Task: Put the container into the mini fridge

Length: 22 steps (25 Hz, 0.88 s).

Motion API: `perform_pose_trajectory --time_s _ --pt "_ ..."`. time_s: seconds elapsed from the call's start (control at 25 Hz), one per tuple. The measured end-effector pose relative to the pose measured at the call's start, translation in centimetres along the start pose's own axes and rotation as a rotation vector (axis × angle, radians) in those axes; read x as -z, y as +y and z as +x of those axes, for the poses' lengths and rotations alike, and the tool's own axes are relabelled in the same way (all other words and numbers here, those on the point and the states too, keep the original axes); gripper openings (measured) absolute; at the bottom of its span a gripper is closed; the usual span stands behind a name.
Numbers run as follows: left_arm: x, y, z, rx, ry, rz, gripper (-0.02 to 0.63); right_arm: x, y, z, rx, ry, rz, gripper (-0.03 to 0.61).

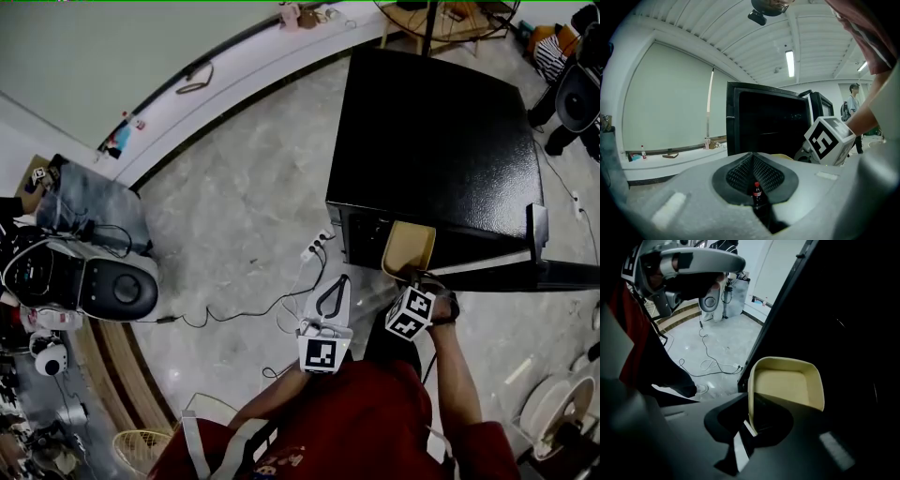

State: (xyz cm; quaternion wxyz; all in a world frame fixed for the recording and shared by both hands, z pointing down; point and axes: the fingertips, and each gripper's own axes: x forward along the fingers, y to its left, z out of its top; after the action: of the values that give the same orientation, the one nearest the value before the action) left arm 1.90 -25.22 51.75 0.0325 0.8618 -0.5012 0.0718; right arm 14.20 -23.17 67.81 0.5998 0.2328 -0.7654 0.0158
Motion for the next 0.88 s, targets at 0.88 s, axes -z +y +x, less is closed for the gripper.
perform_pose_trajectory --time_s 0.88 --pt "2.2 2.8 -0.4 -0.139 0.039 -0.083 0.005 -0.5 -9.2 7.5 -0.013 0.041 -0.011 0.021"
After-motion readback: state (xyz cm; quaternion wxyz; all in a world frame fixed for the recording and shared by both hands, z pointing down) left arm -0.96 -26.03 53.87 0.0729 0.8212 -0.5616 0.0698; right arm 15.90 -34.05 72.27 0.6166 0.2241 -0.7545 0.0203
